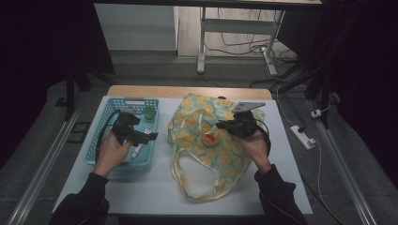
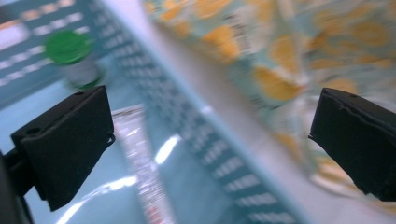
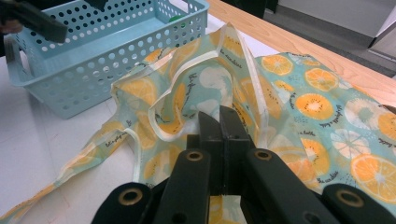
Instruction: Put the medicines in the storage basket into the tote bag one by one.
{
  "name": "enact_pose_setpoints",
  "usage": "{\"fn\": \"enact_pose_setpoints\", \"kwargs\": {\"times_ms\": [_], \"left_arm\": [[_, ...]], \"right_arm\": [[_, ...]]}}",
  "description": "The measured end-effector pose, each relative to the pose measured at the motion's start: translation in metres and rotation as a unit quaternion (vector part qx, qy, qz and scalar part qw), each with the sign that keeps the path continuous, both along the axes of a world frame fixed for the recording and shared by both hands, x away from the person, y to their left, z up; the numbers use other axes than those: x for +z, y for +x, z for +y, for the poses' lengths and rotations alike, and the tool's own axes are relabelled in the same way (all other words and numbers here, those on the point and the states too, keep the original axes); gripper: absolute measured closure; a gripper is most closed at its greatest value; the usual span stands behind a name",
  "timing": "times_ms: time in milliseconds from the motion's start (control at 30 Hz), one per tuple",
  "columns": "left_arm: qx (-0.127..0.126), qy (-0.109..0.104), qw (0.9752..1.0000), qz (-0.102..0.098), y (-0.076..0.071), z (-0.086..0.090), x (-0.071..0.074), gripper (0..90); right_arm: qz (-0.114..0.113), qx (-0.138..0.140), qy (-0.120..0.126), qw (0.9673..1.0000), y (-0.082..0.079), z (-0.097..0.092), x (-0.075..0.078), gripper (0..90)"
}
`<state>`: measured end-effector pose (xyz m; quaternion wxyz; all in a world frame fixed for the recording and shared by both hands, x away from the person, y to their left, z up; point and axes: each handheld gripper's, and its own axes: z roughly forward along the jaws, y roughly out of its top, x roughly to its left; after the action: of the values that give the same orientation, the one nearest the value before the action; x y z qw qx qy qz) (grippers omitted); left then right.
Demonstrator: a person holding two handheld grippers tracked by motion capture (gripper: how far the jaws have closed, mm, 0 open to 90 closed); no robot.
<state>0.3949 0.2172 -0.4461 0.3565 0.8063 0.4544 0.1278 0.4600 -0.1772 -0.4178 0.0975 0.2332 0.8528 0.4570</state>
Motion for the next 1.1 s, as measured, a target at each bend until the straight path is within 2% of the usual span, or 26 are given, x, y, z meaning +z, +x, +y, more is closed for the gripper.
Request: {"fn": "enact_pose_setpoints", "kwargs": {"times_ms": [100,233,333,467,567,700,867,1000,1100], "left_arm": [[0.026,0.011,0.9996,0.002,0.001,0.01,-0.004,0.0],[0.046,0.026,0.9984,0.021,0.006,0.019,-0.013,0.0],[0.048,0.04,0.9973,0.038,0.01,0.023,-0.021,0.2],[0.033,0.06,0.9954,0.068,0.017,0.024,-0.034,0.0],[0.026,0.072,0.993,0.091,0.021,0.022,-0.044,0.0],[0.012,0.094,0.9885,0.118,0.024,0.018,-0.052,0.0],[0.008,0.107,0.9833,0.147,0.027,0.015,-0.058,3.1],[0.008,0.125,0.9791,0.16,0.028,0.012,-0.062,10.2],[0.011,0.142,0.9755,0.168,0.029,0.01,-0.064,22.5]], "right_arm": [[0.0,0.001,0.0,1.0,0.0,0.001,0.0,90.0],[0.001,0.002,-0.002,1.0,0.0,0.001,-0.001,90.0],[0.001,0.002,-0.002,1.0,0.0,0.002,-0.001,90.0],[0.001,0.003,-0.002,1.0,0.0,0.002,-0.001,90.0],[0.001,0.002,-0.002,1.0,0.0,0.001,-0.001,90.0],[0.002,0.003,-0.002,1.0,0.0,0.001,-0.001,90.0],[0.001,0.003,-0.003,1.0,0.0,0.002,-0.002,90.0],[0.001,0.003,-0.004,1.0,0.0,0.001,-0.002,90.0],[0.002,0.002,-0.003,1.0,0.001,0.001,-0.002,90.0]]}}
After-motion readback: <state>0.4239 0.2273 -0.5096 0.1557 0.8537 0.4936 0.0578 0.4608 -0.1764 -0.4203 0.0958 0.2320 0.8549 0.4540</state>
